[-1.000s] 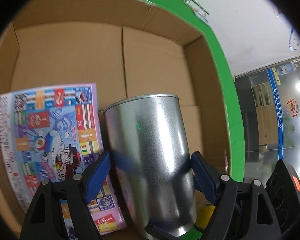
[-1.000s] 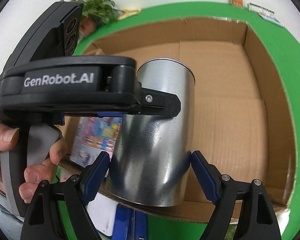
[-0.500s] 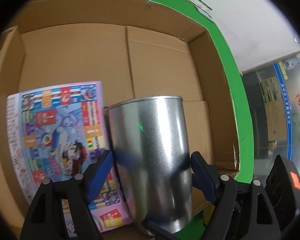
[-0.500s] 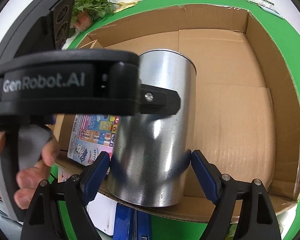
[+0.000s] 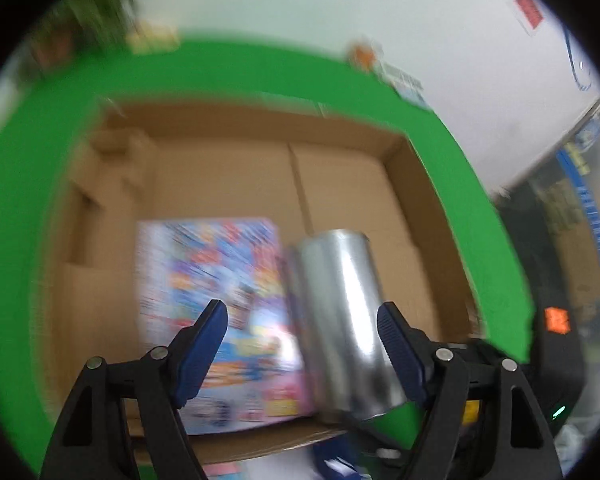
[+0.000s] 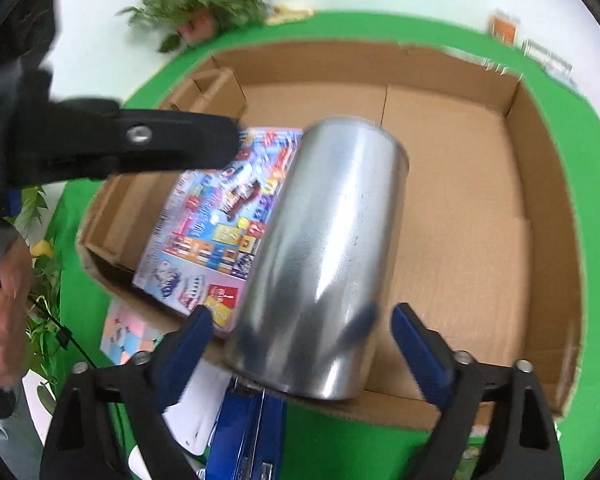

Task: Organize rigid objects
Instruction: 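Carry the cylinder into the box and set it upright beside the game box, then grasp the yellow-labelled jar with both grippers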

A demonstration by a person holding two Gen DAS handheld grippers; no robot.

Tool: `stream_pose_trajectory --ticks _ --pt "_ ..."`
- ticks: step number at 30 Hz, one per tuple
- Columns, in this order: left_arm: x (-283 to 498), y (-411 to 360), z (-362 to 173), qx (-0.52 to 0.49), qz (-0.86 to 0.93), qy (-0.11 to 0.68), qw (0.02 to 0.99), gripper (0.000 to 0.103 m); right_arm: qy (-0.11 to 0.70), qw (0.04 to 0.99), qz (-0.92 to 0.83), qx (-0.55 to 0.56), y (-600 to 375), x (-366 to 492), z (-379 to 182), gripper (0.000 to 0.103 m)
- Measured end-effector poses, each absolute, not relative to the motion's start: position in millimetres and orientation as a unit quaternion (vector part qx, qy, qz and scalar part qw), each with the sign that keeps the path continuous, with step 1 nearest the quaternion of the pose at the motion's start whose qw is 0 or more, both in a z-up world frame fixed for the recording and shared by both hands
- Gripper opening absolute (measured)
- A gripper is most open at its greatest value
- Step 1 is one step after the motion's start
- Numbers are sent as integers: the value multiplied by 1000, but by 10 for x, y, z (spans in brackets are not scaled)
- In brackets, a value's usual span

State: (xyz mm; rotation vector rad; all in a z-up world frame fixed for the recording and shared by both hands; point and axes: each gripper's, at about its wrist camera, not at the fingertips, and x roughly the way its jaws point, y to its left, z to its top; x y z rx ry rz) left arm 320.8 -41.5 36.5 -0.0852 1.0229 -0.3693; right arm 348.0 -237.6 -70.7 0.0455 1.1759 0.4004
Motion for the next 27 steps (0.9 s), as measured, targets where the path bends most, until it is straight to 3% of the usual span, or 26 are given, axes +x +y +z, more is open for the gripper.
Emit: stream_pose_trajectory --ticks 3,8,27 --pt "2767 -271 700 -3 -127 389 912 78 517 843 148 16 -2489 3256 -524 99" --pt "1867 -171 928 11 -95 239 966 85 377 924 55 12 -2622 2571 -39 103" --pt "1290 -589 528 -41 -176 303 936 85 332 943 24 22 -3031 1359 -44 102"
